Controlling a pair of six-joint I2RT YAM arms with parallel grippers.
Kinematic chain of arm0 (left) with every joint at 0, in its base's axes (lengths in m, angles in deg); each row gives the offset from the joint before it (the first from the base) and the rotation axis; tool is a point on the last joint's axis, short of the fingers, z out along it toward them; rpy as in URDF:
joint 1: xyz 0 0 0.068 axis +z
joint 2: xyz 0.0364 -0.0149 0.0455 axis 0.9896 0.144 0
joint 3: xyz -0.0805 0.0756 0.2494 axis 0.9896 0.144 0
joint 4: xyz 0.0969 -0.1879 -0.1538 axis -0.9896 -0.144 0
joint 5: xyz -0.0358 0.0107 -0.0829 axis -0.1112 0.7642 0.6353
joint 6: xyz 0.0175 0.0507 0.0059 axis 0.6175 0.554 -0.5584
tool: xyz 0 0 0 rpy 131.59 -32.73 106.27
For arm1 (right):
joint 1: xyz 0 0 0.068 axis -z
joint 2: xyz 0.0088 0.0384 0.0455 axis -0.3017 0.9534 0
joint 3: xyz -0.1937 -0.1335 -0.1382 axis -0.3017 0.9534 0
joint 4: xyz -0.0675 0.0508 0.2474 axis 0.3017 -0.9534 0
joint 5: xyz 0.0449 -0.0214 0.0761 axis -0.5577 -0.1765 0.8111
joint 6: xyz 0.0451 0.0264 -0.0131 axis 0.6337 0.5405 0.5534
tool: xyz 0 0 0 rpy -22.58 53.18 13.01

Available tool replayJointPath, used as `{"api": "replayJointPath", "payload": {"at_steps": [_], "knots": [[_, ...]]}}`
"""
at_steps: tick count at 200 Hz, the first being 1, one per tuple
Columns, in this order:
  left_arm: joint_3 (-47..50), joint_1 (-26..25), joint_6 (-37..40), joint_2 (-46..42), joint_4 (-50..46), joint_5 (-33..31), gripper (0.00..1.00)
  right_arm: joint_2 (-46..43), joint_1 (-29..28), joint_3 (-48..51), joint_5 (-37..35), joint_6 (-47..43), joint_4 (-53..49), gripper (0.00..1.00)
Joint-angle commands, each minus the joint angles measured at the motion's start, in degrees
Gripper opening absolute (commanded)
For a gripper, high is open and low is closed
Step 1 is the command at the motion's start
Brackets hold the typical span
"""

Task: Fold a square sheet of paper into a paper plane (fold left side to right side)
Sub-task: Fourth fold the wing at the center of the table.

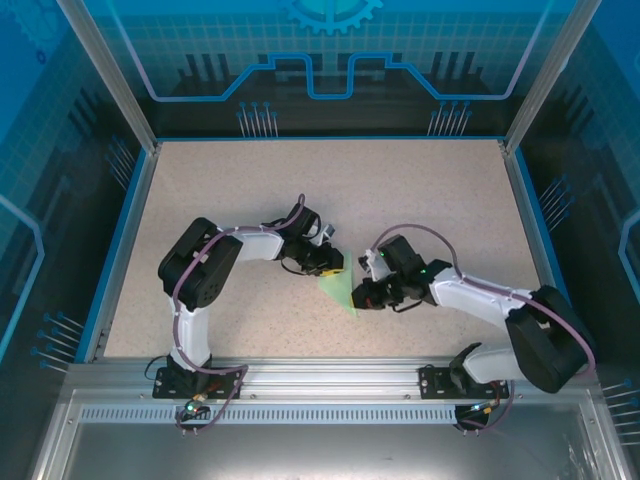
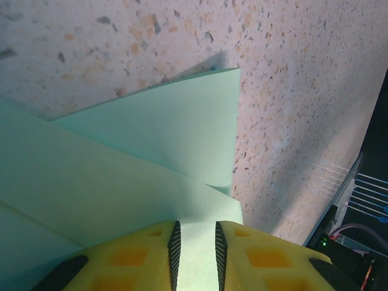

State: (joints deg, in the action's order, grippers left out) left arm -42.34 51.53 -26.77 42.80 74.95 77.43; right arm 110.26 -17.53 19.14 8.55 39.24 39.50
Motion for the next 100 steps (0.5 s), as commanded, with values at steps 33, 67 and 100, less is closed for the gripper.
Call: {"api": "replayJointPath", "payload": {"at_steps": [33,67,100], "knots": [[1.75,1.25,0.17,2.86,-2.69,-5.87,0.26,14.2,0.46,-6.04,-1.04,7.29,12.48,0.0],[1.61,1.22,0.15,2.85,-2.63,-5.68,0.25,17.62,0.48,-7.08,-3.76,7.52,11.87,0.0],[1.64,1.22,0.12,2.85,-2.62,-5.6,0.26,20.11,0.04,-8.38,-5.14,5.83,5.62,0.0]]}}
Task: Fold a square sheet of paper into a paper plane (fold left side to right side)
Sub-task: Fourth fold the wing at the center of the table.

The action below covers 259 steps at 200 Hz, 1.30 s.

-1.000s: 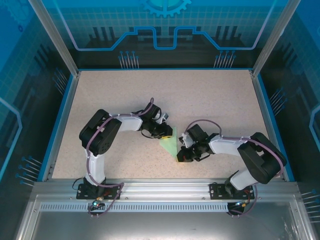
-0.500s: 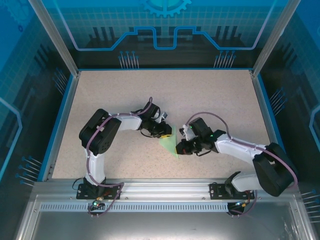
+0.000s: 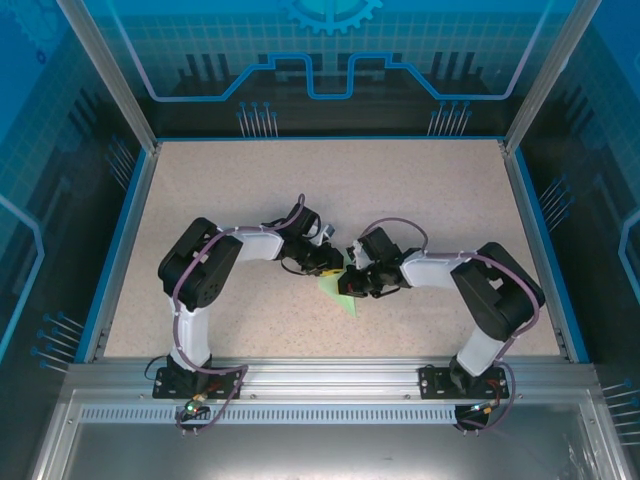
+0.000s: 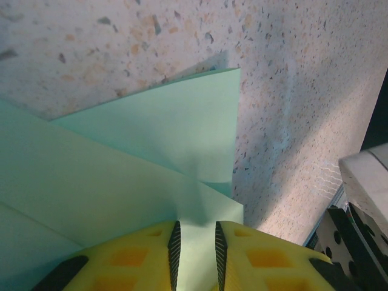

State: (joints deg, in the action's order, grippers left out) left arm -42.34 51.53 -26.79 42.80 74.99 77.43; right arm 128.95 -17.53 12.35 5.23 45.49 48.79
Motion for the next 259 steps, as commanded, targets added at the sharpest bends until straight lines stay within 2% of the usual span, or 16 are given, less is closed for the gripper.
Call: {"api": "replayJointPath", "payload": {"at_steps": [1,66,143,185,202,210,233,239,259], "knots": [[1.62,1.25,0.15,2.85,-2.68,-5.56,0.26,1.42,0.03,-1.53,-1.86,-0.42,-3.75,0.0],[1.28,1.22,-0.08,3.07,-3.13,-5.87,0.26,-0.49,-0.27,4.12,0.1,-1.17,-7.75,0.0],[0.74,1.26,0.07,2.69,-3.35,-5.5,0.26,-8.57,-1.12,12.65,2.56,-2.88,-12.54,0.0],[-0.83,1.36,-0.72,-0.57,-0.64,-0.07,0.32,-14.96,-0.21,11.57,2.25,-5.29,-11.83,0.0],[-1.28,1.45,-0.95,-3.89,0.3,1.64,0.38,-20.21,0.41,10.58,1.36,-7.05,-10.93,0.1],[-1.21,1.61,-0.94,-5.83,0.77,1.95,0.41,-23.25,0.65,10.1,0.14,-8.09,-11.06,0.19],[0.33,2.56,-0.81,-11.47,0.9,1.18,0.51,-31.12,1.59,9.33,-6.49,-10.83,-13.09,0.34],[1.19,2.88,-0.83,-12.78,0.86,0.48,0.53,-32.94,1.76,9.27,-8.49,-11.25,-13.74,0.41],[4.26,3.58,-1.21,-15.89,0.25,-1.5,0.55,-38.58,2.03,10.06,-13.31,-11.53,-14.37,0.59]]}}
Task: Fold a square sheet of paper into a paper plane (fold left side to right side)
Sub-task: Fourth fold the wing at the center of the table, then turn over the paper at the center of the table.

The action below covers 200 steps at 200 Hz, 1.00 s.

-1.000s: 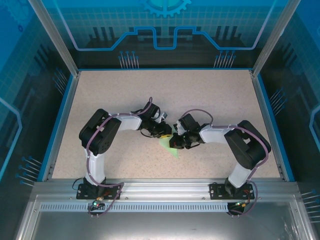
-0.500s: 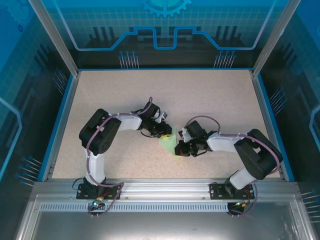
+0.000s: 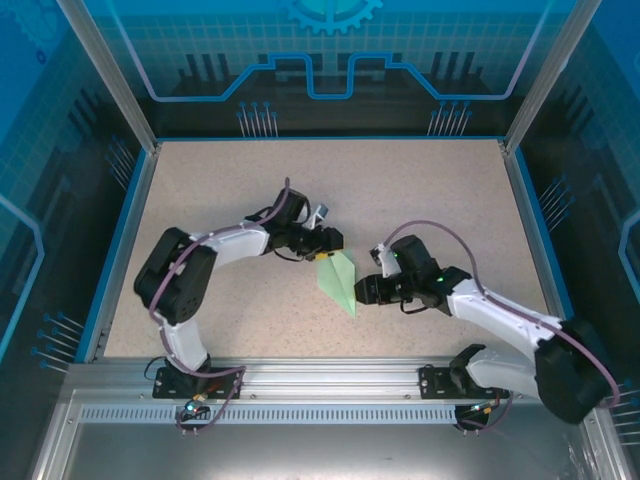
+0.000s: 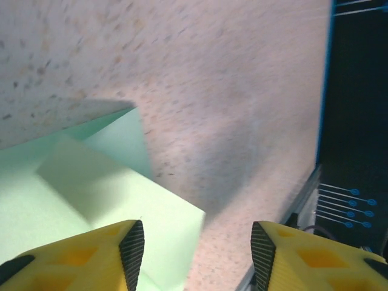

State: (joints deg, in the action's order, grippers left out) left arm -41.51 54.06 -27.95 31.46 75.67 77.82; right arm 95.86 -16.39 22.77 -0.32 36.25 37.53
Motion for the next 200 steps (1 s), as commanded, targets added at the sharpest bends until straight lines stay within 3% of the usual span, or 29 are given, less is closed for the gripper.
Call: {"api": "replayJointPath", "payload": {"at_steps": [1,45,89,200], "knots": [[3.59,1.04,-0.12,-4.62,-0.45,-1.97,0.55,-5.76,0.9,-0.24,-7.94,-2.27,-3.12,0.6],[9.87,0.83,-3.09,-2.62,4.95,-0.03,0.53,-16.86,1.61,5.29,-12.37,0.4,-0.76,0.79],[9.64,-0.92,-6.42,3.23,13.51,5.05,0.51,-20.17,2.18,7.96,-12.31,1.62,-1.79,0.8],[10.15,-6.09,-8.25,6.26,14.13,6.69,0.49,-21.32,3.79,9.15,-12.04,0.96,-3.41,0.81]]}}
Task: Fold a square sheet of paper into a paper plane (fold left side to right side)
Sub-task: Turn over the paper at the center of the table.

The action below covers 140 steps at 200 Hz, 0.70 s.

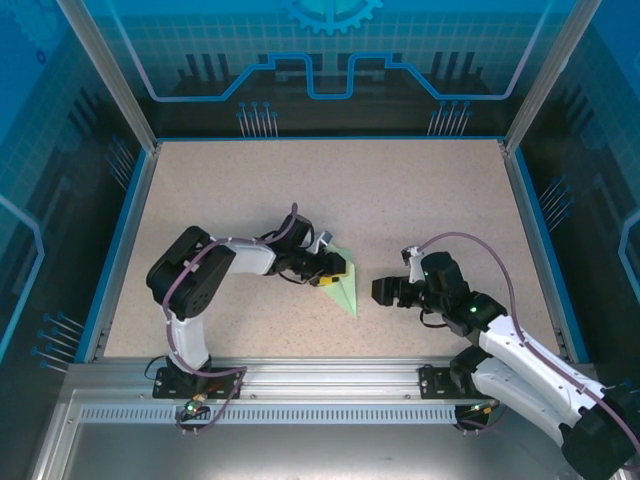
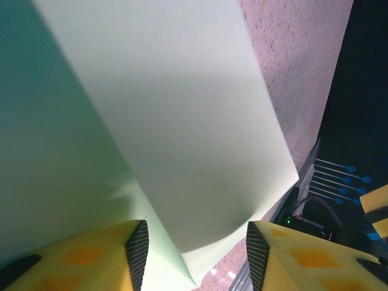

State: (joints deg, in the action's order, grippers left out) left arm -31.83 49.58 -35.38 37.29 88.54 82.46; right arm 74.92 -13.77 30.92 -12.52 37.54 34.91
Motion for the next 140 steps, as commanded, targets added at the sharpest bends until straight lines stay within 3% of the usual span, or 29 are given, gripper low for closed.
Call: {"api": "replayJointPath", "payload": {"at_steps": [1,32,85,102,140], "knots": [[0.52,-1.65,-0.87,0.44,1.34,2.08,0.49,-0.38,1.17,1.02,0.18,-0.27,-0.73,0.82],[0.76,-2.62,-2.23,1.07,3.4,2.55,0.46,0.06,1.71,1.32,0.86,-0.2,-0.17,0.82],[0.4,-2.88,-2.52,-0.84,6.02,3.26,0.23,1.65,3.08,1.72,3.46,0.18,2.12,0.91],[-0.42,-2.75,-1.7,-2.42,5.28,3.36,0.15,2.02,5.21,2.08,7.76,1.22,4.78,0.99],[-5.03,-1.09,1.66,-7.47,-0.13,3.76,0.06,4.67,16.13,2.83,25.4,6.13,15.01,0.99]]}}
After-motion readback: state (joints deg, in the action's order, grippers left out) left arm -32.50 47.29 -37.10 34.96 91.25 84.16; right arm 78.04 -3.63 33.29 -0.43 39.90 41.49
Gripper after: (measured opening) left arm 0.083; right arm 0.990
